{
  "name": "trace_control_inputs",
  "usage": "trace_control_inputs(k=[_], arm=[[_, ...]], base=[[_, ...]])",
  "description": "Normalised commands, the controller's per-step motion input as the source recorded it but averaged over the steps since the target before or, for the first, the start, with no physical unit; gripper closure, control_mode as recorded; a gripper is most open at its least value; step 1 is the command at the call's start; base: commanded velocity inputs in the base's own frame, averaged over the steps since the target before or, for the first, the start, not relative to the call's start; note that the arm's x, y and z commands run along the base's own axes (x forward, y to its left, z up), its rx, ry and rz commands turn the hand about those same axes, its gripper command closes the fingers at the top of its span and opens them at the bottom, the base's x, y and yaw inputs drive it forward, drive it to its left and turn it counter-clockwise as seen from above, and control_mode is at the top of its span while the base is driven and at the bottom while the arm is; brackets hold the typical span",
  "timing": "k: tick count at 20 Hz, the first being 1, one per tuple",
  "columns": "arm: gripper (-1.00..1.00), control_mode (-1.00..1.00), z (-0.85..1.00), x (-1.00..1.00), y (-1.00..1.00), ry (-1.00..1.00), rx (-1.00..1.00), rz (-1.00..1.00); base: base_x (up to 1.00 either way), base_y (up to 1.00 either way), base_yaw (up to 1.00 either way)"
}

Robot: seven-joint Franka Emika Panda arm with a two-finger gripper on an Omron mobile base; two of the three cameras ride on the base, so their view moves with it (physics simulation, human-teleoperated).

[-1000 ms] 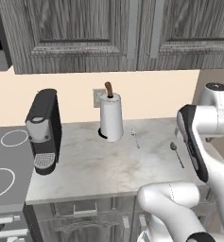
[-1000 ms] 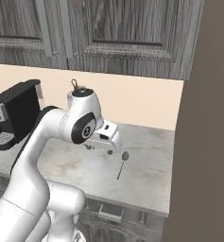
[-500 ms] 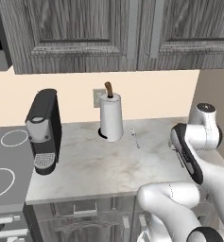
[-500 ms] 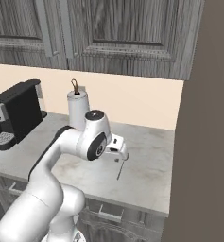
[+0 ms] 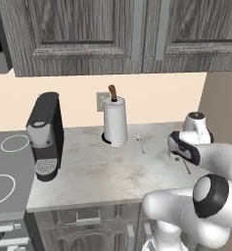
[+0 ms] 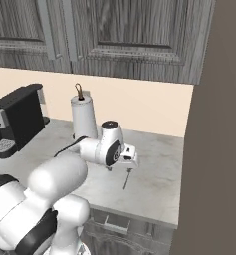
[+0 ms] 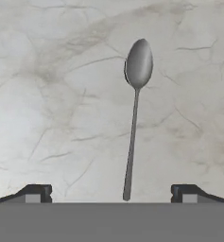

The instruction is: Organize the utensils by type. Pick up the wooden spoons from the counter and place them in the open cabinet. Then pick up the metallic utensils from the counter and place them in the open drawer.

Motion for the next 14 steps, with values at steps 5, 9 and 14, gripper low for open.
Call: trace_control_inputs(k=[5, 9, 14], arm=[[-1.0, -1.0, -0.44, 0.37, -0.35, 0.05, 0.0, 0.06], [-1.0, -1.0, -0.41, 0.3, -0.22, 0.0, 0.0, 0.04], [-1.0, -1.0, -0.49, 0.15, -0.12, 0.0, 0.0, 0.01]], base=[[0.0, 0.0, 0.0], [0.0, 0.0, 0.0], [0.0, 0.0, 0.0]])
